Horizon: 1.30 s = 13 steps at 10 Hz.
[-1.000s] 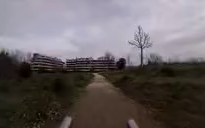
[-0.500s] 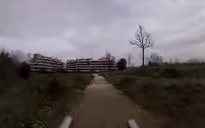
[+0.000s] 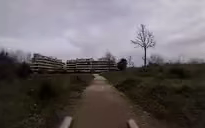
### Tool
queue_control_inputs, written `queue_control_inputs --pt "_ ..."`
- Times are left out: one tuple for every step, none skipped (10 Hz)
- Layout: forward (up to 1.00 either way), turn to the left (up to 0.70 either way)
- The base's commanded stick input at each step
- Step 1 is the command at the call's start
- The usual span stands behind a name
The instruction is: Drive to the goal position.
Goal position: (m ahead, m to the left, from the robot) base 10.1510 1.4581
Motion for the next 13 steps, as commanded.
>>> queue_control_inputs --pt "0.50 0.00" --pt "0.50 0.00" --pt "0.50 0.00" --pt "0.50 0.00" --pt "0.50 0.00" --pt "0.50 0.00" --pt "0.50 0.00" --pt "0.50 0.00" --pt "0.50 0.00" --pt "0.50 0.00" --pt "0.50 0.00" --pt "0.50 0.00" --pt "0.50 0.00"
